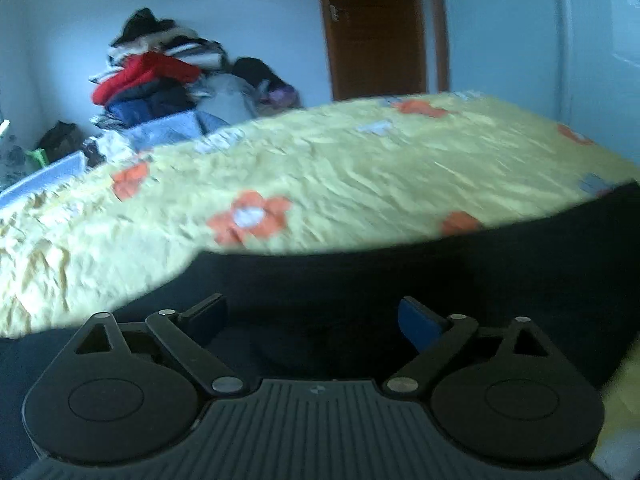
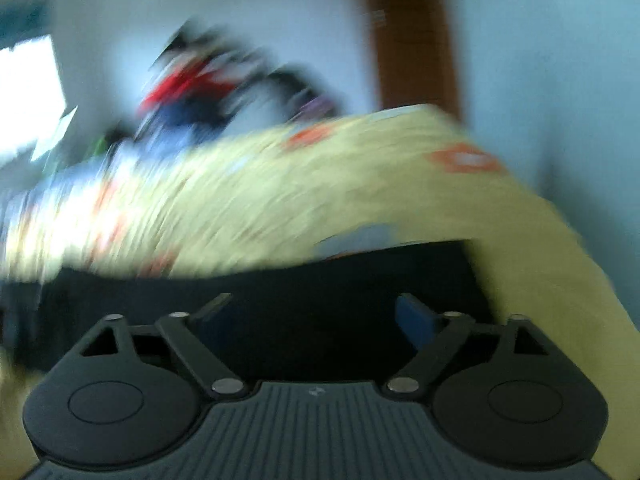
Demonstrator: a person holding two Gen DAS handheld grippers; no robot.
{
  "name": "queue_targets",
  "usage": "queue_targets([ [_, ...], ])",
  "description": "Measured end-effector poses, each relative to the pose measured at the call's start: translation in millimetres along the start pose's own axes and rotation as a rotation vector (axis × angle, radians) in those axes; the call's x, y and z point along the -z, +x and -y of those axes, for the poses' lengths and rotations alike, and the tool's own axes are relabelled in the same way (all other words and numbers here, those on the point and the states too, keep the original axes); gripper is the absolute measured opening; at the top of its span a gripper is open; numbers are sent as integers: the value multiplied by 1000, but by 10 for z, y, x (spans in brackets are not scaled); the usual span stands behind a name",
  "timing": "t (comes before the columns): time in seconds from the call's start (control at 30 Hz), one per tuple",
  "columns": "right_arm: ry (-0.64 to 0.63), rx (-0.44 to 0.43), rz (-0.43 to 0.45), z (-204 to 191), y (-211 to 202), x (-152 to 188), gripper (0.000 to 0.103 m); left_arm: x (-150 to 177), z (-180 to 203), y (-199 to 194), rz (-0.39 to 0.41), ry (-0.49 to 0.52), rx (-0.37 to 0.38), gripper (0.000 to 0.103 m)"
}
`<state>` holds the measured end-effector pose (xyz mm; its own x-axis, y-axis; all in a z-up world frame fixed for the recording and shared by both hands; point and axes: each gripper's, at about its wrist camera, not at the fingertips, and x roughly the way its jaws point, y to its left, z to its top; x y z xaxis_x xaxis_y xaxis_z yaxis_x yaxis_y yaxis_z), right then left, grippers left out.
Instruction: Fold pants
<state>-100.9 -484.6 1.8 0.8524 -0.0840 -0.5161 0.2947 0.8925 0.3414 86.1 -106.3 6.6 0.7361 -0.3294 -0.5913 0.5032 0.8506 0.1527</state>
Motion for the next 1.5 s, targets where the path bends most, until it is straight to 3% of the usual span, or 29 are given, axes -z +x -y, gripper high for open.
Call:
queue_targets([
  [0.07,224,-17,38,377,-163,8,92,123,87,-59,-25,17,45,94],
  [0.13,414,-114,41,654,-264,97,92,258,194,-98,-46,44,63,94],
  [0.2,493,-173,27,746,-315,181,92,373,272,-166,-26,64,49,94],
  [0.33,505,-154,-37,726,-372,285,92,523,320,-300,36,67,18,95],
  [0.5,560,-133,-69,737,-324,491,91,626,244,-295,46,11,0,101],
  [0.67,593,-98,21,744,-188,493,91,638,107,-269,20,-82,27,103],
  [0.8,577,-55,100,730,-53,454,90,646,82,-271,16,-98,29,103],
  [0.83,577,-55,112,745,-37,454,82,645,85,-270,17,-99,27,103],
  [0.93,613,-69,103,821,3,479,20,646,85,-266,15,-105,30,103],
  [1.03,598,-105,90,793,2,487,13,651,75,-267,15,-112,32,103],
  [1.2,479,-179,92,480,-12,281,13,661,28,-306,32,-136,20,102],
  [1.37,402,-365,88,-56,100,35,13,685,-95,-430,70,-167,-44,102],
  [1.5,352,-544,5,-644,448,-48,13,731,-230,-481,81,-184,-146,103],
])
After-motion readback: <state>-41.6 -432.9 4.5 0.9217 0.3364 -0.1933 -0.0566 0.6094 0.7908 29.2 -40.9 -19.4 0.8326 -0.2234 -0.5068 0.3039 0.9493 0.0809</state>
